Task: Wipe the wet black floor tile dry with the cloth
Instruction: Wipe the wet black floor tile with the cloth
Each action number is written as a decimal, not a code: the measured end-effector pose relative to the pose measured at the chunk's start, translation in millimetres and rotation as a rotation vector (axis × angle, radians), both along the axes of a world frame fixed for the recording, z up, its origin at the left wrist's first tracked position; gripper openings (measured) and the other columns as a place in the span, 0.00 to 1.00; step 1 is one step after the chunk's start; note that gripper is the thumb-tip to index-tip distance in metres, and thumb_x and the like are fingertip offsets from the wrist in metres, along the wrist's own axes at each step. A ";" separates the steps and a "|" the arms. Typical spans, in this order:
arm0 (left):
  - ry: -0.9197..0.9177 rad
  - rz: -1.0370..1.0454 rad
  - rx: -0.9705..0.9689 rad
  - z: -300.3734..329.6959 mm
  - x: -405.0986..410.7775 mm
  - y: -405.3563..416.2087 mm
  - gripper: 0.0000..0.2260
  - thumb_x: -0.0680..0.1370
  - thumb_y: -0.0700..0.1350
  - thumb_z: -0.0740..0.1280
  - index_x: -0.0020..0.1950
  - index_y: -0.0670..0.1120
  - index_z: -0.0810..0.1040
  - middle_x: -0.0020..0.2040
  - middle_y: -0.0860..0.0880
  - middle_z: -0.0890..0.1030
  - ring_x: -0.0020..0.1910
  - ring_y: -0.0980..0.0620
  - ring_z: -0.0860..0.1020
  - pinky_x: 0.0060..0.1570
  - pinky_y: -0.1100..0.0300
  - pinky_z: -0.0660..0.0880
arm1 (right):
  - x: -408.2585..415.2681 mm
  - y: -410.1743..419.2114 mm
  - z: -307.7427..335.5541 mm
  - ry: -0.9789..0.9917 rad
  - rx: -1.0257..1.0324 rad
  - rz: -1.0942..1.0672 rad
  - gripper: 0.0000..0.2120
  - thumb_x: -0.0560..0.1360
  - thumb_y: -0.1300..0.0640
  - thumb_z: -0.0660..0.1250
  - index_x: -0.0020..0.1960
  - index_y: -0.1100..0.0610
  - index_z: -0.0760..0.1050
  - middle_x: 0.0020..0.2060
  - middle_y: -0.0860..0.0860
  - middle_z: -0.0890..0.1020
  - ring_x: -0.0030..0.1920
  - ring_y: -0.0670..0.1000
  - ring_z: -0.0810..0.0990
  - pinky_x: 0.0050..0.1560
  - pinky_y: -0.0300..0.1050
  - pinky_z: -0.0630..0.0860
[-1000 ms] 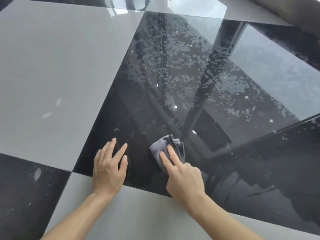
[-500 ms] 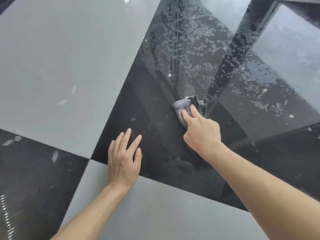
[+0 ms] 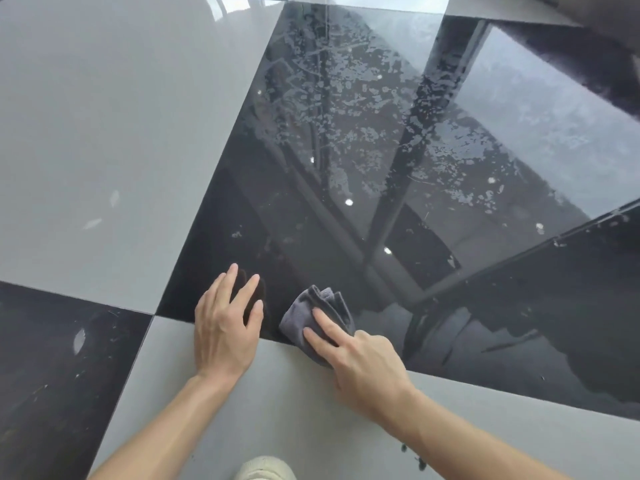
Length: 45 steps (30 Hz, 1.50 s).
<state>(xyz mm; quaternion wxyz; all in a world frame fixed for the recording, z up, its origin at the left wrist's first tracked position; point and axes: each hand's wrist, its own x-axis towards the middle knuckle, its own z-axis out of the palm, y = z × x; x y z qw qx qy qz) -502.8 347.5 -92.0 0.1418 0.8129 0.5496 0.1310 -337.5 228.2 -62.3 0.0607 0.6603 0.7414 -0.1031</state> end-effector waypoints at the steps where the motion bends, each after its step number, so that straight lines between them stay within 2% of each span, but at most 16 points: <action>1: 0.003 -0.018 0.000 -0.5 0.3 -2.6 0.18 0.73 0.39 0.71 0.63 0.45 0.77 0.68 0.40 0.71 0.66 0.39 0.69 0.63 0.44 0.66 | 0.1 -2.0 -0.8 0.005 -0.015 0.006 0.30 0.53 0.47 0.74 0.56 0.39 0.79 0.58 0.40 0.79 0.19 0.46 0.72 0.20 0.36 0.57; 3: 0.012 -0.058 -0.008 -1.7 1.4 -9.9 0.19 0.72 0.39 0.71 0.63 0.45 0.77 0.68 0.40 0.71 0.66 0.39 0.69 0.63 0.43 0.66 | 1.1 -2.9 1.1 0.011 -0.021 0.009 0.29 0.57 0.47 0.72 0.58 0.39 0.77 0.61 0.40 0.78 0.21 0.47 0.73 0.21 0.37 0.59; 6: 0.038 -0.122 -0.023 -3.9 3.8 -21.9 0.20 0.71 0.40 0.73 0.62 0.45 0.78 0.68 0.41 0.72 0.65 0.40 0.71 0.61 0.44 0.68 | 9.0 -8.0 -4.2 0.014 -0.080 0.026 0.27 0.68 0.52 0.66 0.66 0.42 0.69 0.70 0.43 0.69 0.29 0.51 0.76 0.26 0.42 0.64; 8: 0.064 -0.161 -0.028 -4.6 6.8 -26.3 0.20 0.71 0.40 0.73 0.63 0.45 0.77 0.66 0.41 0.74 0.63 0.40 0.72 0.57 0.44 0.70 | 20.5 -14.2 -6.8 -0.007 -0.038 0.040 0.28 0.69 0.53 0.66 0.69 0.42 0.66 0.72 0.44 0.66 0.32 0.53 0.76 0.29 0.43 0.66; 10: 0.083 -0.190 -0.012 -4.9 9.9 -25.0 0.20 0.71 0.41 0.73 0.62 0.45 0.77 0.65 0.42 0.75 0.62 0.40 0.73 0.54 0.44 0.71 | 38.3 -25.0 -7.2 0.015 -0.089 0.073 0.29 0.72 0.56 0.63 0.71 0.43 0.62 0.74 0.46 0.62 0.35 0.55 0.75 0.32 0.45 0.68; 14: 0.091 -0.219 0.017 -4.9 16.9 -19.1 0.18 0.73 0.42 0.71 0.63 0.46 0.77 0.66 0.43 0.74 0.62 0.41 0.72 0.54 0.45 0.71 | 79.8 -46.6 2.4 -0.055 -0.029 0.121 0.30 0.59 0.56 0.71 0.60 0.41 0.75 0.63 0.42 0.77 0.25 0.50 0.74 0.23 0.39 0.63; 18: 0.074 -0.235 0.003 -3.7 27.0 -23.7 0.20 0.71 0.41 0.73 0.63 0.45 0.77 0.66 0.43 0.74 0.62 0.41 0.73 0.56 0.45 0.70 | 122.5 -63.0 10.2 -0.095 -0.007 0.173 0.33 0.52 0.58 0.75 0.57 0.44 0.79 0.59 0.45 0.80 0.24 0.51 0.75 0.21 0.38 0.67; 21: 0.052 -0.263 0.009 -2.5 31.9 -29.4 0.18 0.73 0.42 0.71 0.63 0.45 0.77 0.66 0.43 0.75 0.61 0.42 0.74 0.55 0.46 0.71 | 152.8 -75.5 15.4 -0.112 -0.008 0.188 0.35 0.49 0.59 0.77 0.57 0.45 0.80 0.59 0.46 0.80 0.23 0.51 0.74 0.21 0.38 0.68; 24: 0.059 -0.277 0.001 -1.8 31.1 -32.1 0.19 0.72 0.47 0.65 0.62 0.46 0.78 0.66 0.44 0.75 0.61 0.44 0.73 0.55 0.47 0.71 | 175.5 -89.6 17.8 -0.123 -0.032 0.173 0.35 0.50 0.61 0.76 0.57 0.46 0.80 0.59 0.46 0.80 0.23 0.52 0.73 0.19 0.41 0.70; 33: 0.109 -0.310 -0.007 -5.3 29.5 -30.9 0.18 0.72 0.47 0.64 0.61 0.46 0.78 0.66 0.44 0.74 0.62 0.45 0.71 0.57 0.47 0.69 | 204.8 -128.6 18.5 -0.142 0.008 0.083 0.35 0.51 0.65 0.75 0.58 0.48 0.80 0.59 0.47 0.80 0.23 0.51 0.66 0.17 0.44 0.69; 39: 0.128 -0.360 -0.020 -1.8 34.5 -29.4 0.19 0.74 0.50 0.60 0.61 0.46 0.79 0.66 0.44 0.74 0.62 0.45 0.71 0.58 0.47 0.68 | 171.8 -118.3 14.4 -0.104 0.040 0.029 0.35 0.50 0.64 0.74 0.57 0.48 0.80 0.58 0.47 0.81 0.23 0.52 0.72 0.19 0.39 0.67; 42: 0.134 -0.373 -0.022 -0.5 35.1 -29.0 0.18 0.73 0.48 0.62 0.60 0.46 0.79 0.66 0.44 0.75 0.61 0.45 0.72 0.58 0.48 0.68 | 137.9 -101.6 11.8 -0.071 0.013 -0.001 0.34 0.50 0.61 0.74 0.56 0.47 0.80 0.58 0.47 0.81 0.22 0.52 0.74 0.20 0.37 0.64; 45: 0.134 -0.366 -0.026 -0.1 35.4 -29.8 0.18 0.72 0.47 0.63 0.60 0.46 0.79 0.66 0.45 0.74 0.61 0.44 0.72 0.58 0.48 0.68 | 101.2 -80.4 13.4 -0.047 -0.056 0.002 0.30 0.59 0.56 0.70 0.61 0.46 0.75 0.63 0.47 0.77 0.27 0.52 0.77 0.23 0.38 0.65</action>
